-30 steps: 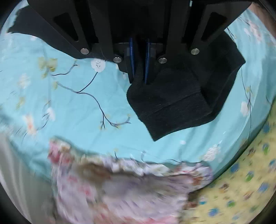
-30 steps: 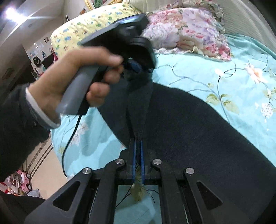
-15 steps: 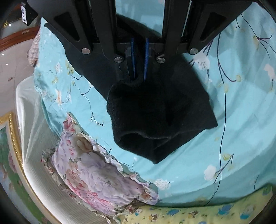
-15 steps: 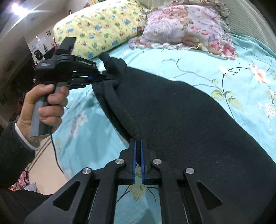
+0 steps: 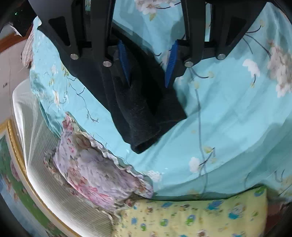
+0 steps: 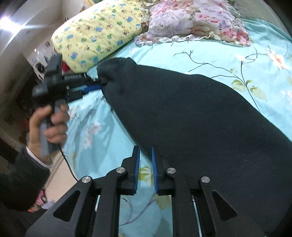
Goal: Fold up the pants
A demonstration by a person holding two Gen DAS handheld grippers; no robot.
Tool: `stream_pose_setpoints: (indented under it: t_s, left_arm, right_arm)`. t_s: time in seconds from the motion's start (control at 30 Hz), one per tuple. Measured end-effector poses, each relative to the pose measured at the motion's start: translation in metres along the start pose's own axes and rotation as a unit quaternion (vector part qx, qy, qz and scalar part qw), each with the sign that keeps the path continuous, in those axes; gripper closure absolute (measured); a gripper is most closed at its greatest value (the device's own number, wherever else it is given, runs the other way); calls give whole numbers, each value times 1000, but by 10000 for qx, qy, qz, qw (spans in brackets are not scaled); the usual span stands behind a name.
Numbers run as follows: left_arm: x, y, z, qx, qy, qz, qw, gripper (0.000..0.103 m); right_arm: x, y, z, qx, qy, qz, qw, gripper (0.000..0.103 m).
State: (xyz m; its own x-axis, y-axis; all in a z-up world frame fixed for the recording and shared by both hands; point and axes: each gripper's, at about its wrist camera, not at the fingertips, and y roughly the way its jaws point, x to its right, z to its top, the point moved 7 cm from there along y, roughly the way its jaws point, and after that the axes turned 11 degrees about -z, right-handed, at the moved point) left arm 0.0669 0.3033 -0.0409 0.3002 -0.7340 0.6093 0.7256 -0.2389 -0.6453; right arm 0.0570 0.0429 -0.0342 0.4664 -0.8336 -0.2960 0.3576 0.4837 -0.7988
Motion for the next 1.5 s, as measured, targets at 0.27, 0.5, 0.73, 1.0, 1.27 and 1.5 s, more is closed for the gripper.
stream_pose_setpoints:
  t_s: [0.27, 0.5, 0.73, 1.0, 1.27, 1.5]
  left_arm:
    - [-18, -7, -5, -28, -430, -157, 9989, 41]
    - [-9, 8, 3, -151, -393, -241, 9988, 32]
    - [-4, 19, 12, -222, -406, -250, 9986, 32]
    - [-15, 19, 7, -223, -429, -188, 9987, 32]
    - [-23, 29, 6, -291, -421, -106, 9986, 32]
    - [-9, 46, 9, -305, 65, 137, 9994, 58]
  right_arm:
    - [1, -10, 15, 238, 333, 21, 9992, 78]
    - [17, -20, 37, 618, 567, -215, 9962, 48]
    - [55, -8, 79, 711, 949, -556, 9914, 48]
    - [83, 58, 118, 7, 828, -953, 9920, 60]
    - [81, 95, 112, -556, 468, -988, 9925, 65]
    - [66, 93, 102, -710, 73, -870, 9937, 88]
